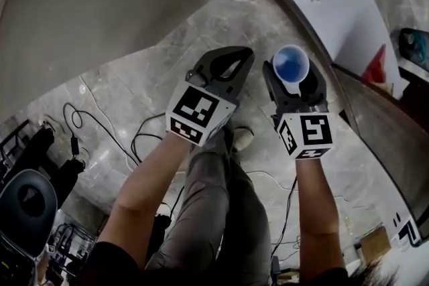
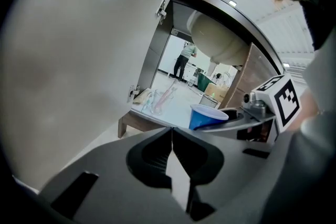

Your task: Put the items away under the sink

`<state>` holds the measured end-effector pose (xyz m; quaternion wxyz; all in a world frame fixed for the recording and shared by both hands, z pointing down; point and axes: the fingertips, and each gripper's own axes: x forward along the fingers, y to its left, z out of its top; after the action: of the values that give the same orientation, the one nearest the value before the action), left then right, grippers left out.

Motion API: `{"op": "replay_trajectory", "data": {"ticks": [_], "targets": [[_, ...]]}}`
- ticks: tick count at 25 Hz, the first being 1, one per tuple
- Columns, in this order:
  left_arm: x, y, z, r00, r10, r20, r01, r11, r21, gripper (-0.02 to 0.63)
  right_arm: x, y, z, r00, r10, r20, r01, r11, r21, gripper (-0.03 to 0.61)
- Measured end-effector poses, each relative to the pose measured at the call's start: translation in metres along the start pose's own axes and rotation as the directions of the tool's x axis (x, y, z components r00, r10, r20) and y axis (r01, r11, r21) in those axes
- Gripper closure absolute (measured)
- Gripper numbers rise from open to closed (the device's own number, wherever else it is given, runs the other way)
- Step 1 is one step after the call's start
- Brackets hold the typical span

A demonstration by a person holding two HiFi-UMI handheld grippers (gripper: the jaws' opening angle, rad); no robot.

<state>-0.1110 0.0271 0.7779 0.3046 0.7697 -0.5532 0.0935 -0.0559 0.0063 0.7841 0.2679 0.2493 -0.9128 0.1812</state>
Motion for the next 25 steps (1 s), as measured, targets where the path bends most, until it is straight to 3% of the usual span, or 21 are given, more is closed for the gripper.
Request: {"op": "replay_trajectory", "data": {"ticks": [25], "targets": [[0.076, 0.028, -0.015, 1.0, -0.028, 0.002, 0.028, 0.999, -0.019, 0.601, 0.047, -0.066, -0.018, 0.996, -0.085, 0.015, 0.085, 0.996, 0.042, 0.259]]}}
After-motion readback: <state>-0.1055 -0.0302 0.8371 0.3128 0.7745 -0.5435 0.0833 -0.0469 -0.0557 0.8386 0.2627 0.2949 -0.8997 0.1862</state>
